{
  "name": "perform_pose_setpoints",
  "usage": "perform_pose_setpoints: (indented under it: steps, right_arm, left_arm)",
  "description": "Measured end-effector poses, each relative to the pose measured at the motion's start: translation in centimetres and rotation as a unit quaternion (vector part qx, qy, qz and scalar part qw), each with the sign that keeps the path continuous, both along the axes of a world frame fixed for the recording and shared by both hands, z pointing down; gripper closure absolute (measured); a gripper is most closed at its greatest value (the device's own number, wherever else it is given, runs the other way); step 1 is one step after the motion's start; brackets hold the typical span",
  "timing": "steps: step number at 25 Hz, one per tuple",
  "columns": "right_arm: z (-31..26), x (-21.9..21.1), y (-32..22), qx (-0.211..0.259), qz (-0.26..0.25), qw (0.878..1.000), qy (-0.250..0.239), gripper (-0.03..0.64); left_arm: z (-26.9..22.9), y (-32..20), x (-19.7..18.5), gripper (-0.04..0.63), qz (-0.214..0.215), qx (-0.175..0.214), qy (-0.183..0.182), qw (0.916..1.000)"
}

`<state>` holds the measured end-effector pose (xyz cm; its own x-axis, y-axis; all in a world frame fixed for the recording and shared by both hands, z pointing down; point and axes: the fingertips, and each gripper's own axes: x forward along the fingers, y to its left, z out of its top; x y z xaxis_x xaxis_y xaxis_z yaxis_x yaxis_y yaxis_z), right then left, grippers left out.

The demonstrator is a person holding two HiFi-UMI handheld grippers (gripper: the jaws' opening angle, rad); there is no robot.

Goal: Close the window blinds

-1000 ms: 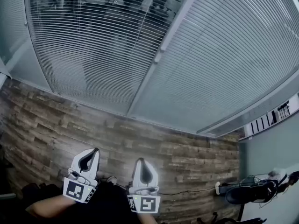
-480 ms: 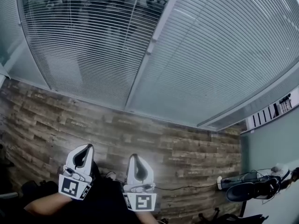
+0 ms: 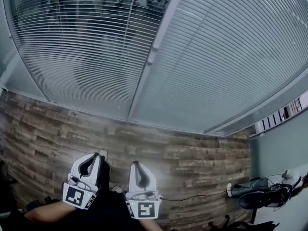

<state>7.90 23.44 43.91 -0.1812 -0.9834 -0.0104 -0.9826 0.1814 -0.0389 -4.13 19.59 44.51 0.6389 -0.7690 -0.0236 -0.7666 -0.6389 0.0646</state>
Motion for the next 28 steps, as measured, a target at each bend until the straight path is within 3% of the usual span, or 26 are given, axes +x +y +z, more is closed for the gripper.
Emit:
perform_pose_setpoints:
  steps: [9,12,17,28]
  right_arm:
    - [-1.6,2.0,-12.8,-0.016,0.02,1.0,0.006,0.584]
    - [-2.0,1.5,-17.6,-0.013,0.031,0.999,0.0,0.583]
    - [-1.6,1.7,-22.0,-0.014,0.053,0.999,0.006,0.578]
    - [-1.4,6.6,-28.1,-0.023,0.077,0.997,0.005,0.564]
  left_arm:
    - [-2.6,-13.1,1.5,0.594,0.002,0.003,0.044,0.999]
    - [-2.4,-17.2,0.8,0.594,0.019,0.0,0.032,0.9993]
    - [-1.7,-20.6,0.3,0.594,0.037,0.003,0.04,0.9985]
    - [-1.8,-26.2,4.2,0.594,0.038,-0.006,0.038,0.9985]
